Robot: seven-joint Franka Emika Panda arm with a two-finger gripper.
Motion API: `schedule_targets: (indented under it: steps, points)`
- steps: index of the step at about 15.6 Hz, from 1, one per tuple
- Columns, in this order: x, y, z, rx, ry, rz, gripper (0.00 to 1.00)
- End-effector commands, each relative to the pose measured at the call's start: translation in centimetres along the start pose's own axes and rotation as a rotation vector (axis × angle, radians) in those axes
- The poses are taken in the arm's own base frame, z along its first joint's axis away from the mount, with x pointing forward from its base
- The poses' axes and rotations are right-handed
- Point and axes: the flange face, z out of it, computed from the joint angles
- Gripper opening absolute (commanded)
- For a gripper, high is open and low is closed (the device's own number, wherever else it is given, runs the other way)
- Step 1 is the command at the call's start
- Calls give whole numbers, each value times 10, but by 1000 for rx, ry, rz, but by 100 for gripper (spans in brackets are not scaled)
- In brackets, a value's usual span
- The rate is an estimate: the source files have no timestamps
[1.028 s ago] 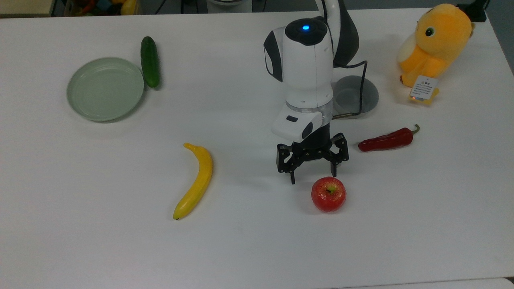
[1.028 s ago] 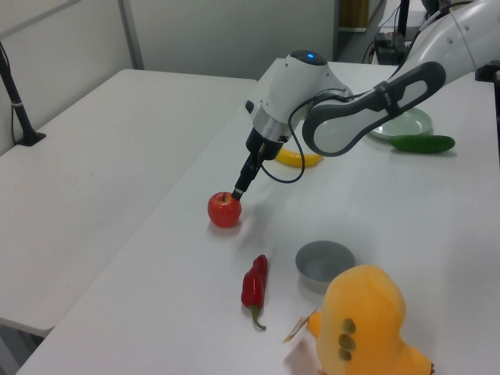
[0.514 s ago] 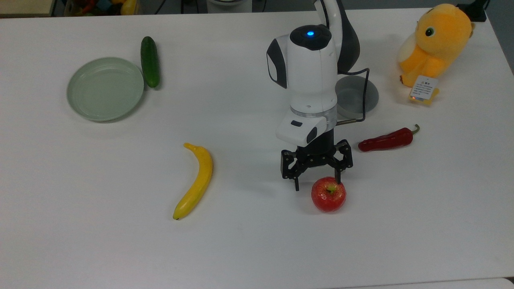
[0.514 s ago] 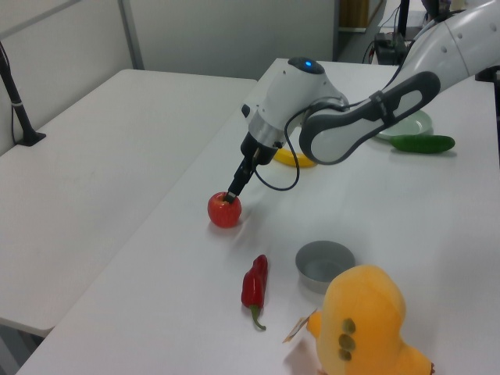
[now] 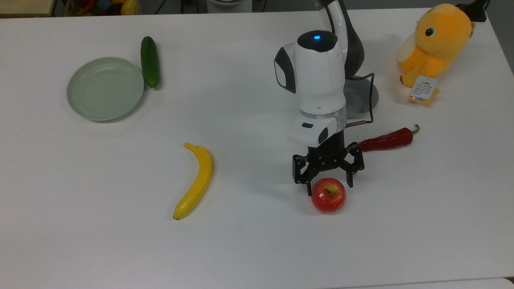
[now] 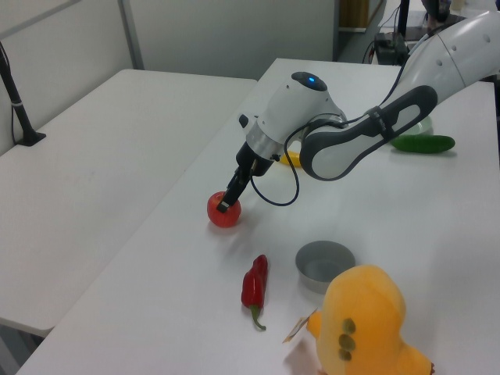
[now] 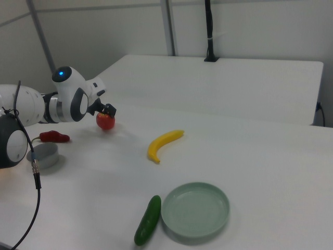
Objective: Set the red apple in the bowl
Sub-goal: 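Lower the open gripper around the red apple, then close the gripper on the red apple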
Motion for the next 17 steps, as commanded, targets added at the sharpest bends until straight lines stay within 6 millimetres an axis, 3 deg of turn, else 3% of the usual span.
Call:
schedule_targets:
  steps: [1, 5, 6, 8, 9, 15, 17]
  points:
    - [6, -5, 3, -4, 32, -8, 100]
    - [1, -6, 10, -26, 25, -58, 98]
    - [1, -5, 10, -33, 26, -66, 73]
    - [0, -6, 11, -34, 25, -72, 40]
    - [0, -6, 11, -34, 25, -74, 29]
    - [-1, -8, 9, -37, 21, -81, 25]
    - [9, -10, -13, -37, 38, -89, 25]
